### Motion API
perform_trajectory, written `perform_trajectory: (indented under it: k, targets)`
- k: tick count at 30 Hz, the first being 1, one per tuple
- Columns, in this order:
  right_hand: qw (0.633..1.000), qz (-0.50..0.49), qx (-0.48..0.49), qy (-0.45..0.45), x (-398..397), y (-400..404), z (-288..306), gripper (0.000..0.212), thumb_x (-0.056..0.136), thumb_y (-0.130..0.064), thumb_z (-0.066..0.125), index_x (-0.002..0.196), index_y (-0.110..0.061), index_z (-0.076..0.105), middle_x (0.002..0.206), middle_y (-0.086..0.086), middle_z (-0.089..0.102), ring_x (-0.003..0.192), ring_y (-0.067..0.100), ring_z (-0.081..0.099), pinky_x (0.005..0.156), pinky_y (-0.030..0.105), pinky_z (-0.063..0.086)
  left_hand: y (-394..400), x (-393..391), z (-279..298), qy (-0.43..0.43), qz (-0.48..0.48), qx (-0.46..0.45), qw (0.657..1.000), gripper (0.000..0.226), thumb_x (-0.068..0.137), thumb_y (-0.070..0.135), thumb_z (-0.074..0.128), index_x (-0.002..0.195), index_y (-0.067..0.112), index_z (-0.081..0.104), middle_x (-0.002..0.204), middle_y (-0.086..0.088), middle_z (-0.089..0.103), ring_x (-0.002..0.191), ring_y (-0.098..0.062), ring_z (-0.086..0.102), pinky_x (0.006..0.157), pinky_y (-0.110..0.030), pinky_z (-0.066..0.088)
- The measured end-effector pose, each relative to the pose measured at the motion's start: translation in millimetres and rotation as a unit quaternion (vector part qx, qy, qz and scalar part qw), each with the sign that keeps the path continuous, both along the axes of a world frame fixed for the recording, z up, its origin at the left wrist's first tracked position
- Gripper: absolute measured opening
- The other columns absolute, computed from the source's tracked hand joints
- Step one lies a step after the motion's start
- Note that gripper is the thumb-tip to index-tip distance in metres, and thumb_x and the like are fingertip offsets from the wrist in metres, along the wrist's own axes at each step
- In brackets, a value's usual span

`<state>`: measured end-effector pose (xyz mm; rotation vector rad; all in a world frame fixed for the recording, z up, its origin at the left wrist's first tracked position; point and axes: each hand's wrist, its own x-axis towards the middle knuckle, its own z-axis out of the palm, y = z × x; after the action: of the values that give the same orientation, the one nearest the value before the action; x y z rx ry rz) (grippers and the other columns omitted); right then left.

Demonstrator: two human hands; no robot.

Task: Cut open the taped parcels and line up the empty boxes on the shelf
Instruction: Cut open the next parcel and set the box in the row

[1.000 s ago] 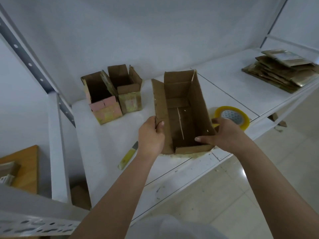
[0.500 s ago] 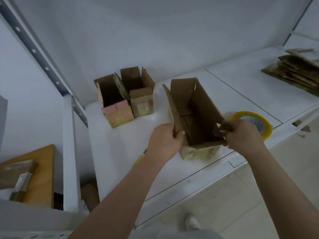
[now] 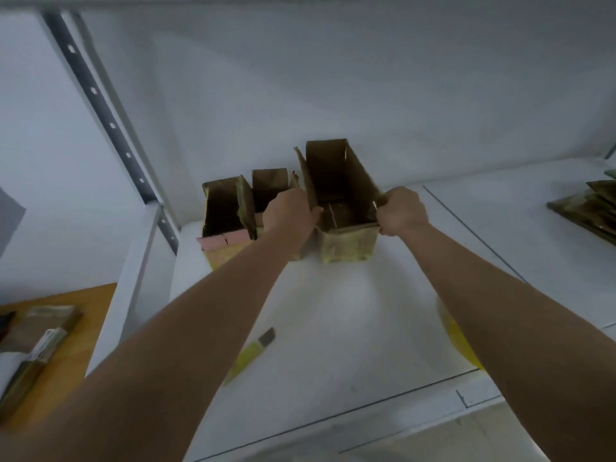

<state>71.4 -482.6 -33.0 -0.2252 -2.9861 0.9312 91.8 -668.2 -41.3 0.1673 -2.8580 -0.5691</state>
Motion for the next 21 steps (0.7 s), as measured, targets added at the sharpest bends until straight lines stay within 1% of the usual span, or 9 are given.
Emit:
perform_trajectory:
  k: [2, 5, 8, 10, 13, 15, 17, 19, 21]
  targets:
    - [1.000, 0.010, -0.018, 0.003, -14.9, -4.2, -6.9, 0.007, 0.083, 0.000, 0.059, 0.086, -0.006, 0.063, 0.072, 0.009, 0.060, 0.061, 0.023, 0.059, 0.055, 0.026, 0.047, -0.6, -9.3, -0.8, -0.009, 0.016, -0.007, 1.000, 0.027, 0.096, 0.040, 0.057, 0.097, 0.013, 0.060, 0.077, 0.003, 0.056, 0.070, -0.014, 0.056, 0.058, -0.027, 0.045]
    - [0.997, 0.027, -0.078, 0.001, -34.1, -15.3, -15.1, 0.010, 0.094, -0.010, 0.058, 0.096, -0.001, 0.062, 0.087, 0.017, 0.064, 0.081, 0.034, 0.067, 0.073, 0.041, 0.059, -2.2, -15.0, -1.0, 0.008, 0.038, -0.007, 0.999, 0.034, 0.097, 0.039, 0.055, 0.115, 0.011, 0.056, 0.080, 0.001, 0.059, 0.075, -0.018, 0.061, 0.060, -0.029, 0.049]
    - [0.990, 0.031, -0.129, -0.051, -44.5, -25.5, -21.6, 0.021, 0.100, -0.022, 0.054, 0.090, -0.004, 0.055, 0.088, 0.016, 0.056, 0.081, 0.037, 0.067, 0.067, 0.046, 0.060, 1.6, -16.0, -7.1, 0.031, 0.053, -0.012, 0.998, 0.055, 0.100, 0.035, 0.052, 0.142, 0.007, 0.033, 0.097, -0.006, 0.065, 0.074, -0.018, 0.059, 0.047, -0.024, 0.035]
    - [0.994, 0.043, -0.089, -0.052, -49.3, -28.0, -22.3, 0.024, 0.101, -0.020, 0.053, 0.079, -0.009, 0.052, 0.088, 0.015, 0.056, 0.075, 0.034, 0.066, 0.061, 0.043, 0.060, 5.5, -17.6, -9.3, 0.030, 0.049, -0.014, 0.998, 0.055, 0.101, 0.031, 0.050, 0.144, 0.006, 0.029, 0.101, -0.008, 0.064, 0.076, -0.019, 0.060, 0.051, -0.026, 0.038]
    - [0.997, 0.064, -0.020, -0.045, -53.3, -27.0, -17.4, 0.028, 0.098, -0.014, 0.058, 0.072, -0.011, 0.048, 0.083, 0.012, 0.057, 0.066, 0.028, 0.063, 0.052, 0.035, 0.057, 5.9, -20.7, -8.6, 0.028, 0.050, -0.014, 0.998, 0.051, 0.101, 0.029, 0.051, 0.142, 0.006, 0.032, 0.087, -0.003, 0.058, 0.067, -0.015, 0.055, 0.049, -0.024, 0.038]
    - [0.997, 0.073, -0.001, -0.029, -56.4, -26.3, -17.4, 0.027, 0.100, -0.019, 0.055, 0.075, -0.008, 0.052, 0.078, 0.012, 0.059, 0.071, 0.031, 0.066, 0.061, 0.041, 0.060, 5.0, -19.4, -10.0, 0.024, 0.048, -0.034, 0.998, 0.051, 0.100, 0.030, 0.051, 0.142, 0.007, 0.033, 0.077, 0.001, 0.053, 0.058, -0.010, 0.047, 0.045, -0.022, 0.032]
    - [0.997, 0.082, 0.011, -0.014, -56.1, -27.1, -20.7, 0.029, 0.103, -0.027, 0.049, 0.088, -0.004, 0.060, 0.075, 0.012, 0.058, 0.075, 0.032, 0.067, 0.072, 0.044, 0.060, 4.9, -17.6, -11.6, 0.011, 0.044, -0.061, 0.997, 0.052, 0.100, 0.032, 0.053, 0.142, 0.009, 0.033, 0.071, 0.004, 0.048, 0.055, -0.009, 0.044, 0.043, -0.023, 0.030]
    - [0.996, 0.090, 0.008, -0.017, -53.6, -27.0, -24.4, 0.041, 0.104, -0.037, 0.043, 0.095, -0.002, 0.062, 0.078, 0.013, 0.061, 0.075, 0.031, 0.067, 0.075, 0.042, 0.059, 5.4, -16.3, -12.2, 0.000, 0.039, -0.082, 0.996, 0.055, 0.099, 0.032, 0.055, 0.143, 0.010, 0.032, 0.071, 0.003, 0.046, 0.057, -0.012, 0.045, 0.045, -0.024, 0.031]
    - [0.996, 0.088, -0.019, -0.019, -52.2, -24.1, -23.6, 0.049, 0.104, -0.043, 0.038, 0.092, -0.001, 0.061, 0.080, 0.015, 0.063, 0.074, 0.030, 0.066, 0.076, 0.040, 0.058, 6.5, -16.6, -10.9, -0.004, 0.028, -0.093, 0.995, 0.061, 0.098, 0.032, 0.057, 0.148, 0.013, 0.026, 0.072, 0.003, 0.046, 0.061, -0.014, 0.048, 0.048, -0.026, 0.035]
